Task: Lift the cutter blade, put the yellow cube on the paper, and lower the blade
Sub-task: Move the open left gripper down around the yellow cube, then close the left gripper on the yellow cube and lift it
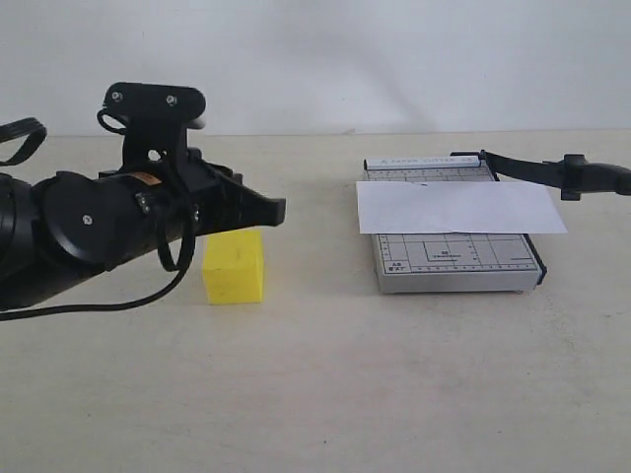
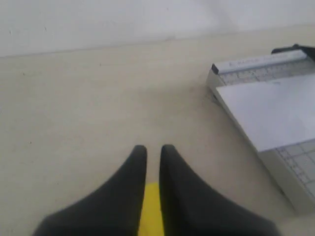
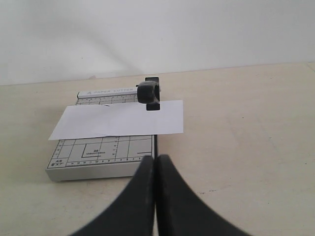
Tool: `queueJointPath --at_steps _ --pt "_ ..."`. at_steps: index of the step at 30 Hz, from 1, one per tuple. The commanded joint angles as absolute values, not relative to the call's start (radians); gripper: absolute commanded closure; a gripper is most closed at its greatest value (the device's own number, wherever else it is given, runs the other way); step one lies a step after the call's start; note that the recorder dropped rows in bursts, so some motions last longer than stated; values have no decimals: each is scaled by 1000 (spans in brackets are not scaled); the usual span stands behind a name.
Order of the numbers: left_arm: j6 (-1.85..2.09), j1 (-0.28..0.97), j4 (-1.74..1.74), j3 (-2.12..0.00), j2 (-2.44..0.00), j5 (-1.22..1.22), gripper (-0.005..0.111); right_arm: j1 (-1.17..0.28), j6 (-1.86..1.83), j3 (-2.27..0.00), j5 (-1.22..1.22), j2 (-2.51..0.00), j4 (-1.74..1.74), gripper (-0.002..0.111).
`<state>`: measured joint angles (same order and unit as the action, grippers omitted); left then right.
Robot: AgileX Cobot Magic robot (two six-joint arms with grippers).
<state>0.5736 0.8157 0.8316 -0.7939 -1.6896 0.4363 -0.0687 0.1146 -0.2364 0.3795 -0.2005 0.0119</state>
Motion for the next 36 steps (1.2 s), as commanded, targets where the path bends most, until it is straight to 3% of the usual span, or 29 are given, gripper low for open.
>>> queueJointPath --at_steps 1,6,9,29,32,36 --pt "599 821 849 -768 -1683 372 63 -69 113 -232 371 -203 12 108" --pt "554 821 938 -768 -1685 368 20 -69 113 -232 371 -203 12 108" --pt "554 821 935 -775 -1710 373 12 -69 113 -232 371 -203 12 108" --pt "512 818 985 -935 -2037 475 13 -69 113 -232 354 -203 12 108" --pt "512 818 988 -946 -2037 475 23 -69 113 -232 346 -203 10 108" --pt "525 816 1059 -949 -2037 438 52 -69 113 -232 344 -203 11 108"
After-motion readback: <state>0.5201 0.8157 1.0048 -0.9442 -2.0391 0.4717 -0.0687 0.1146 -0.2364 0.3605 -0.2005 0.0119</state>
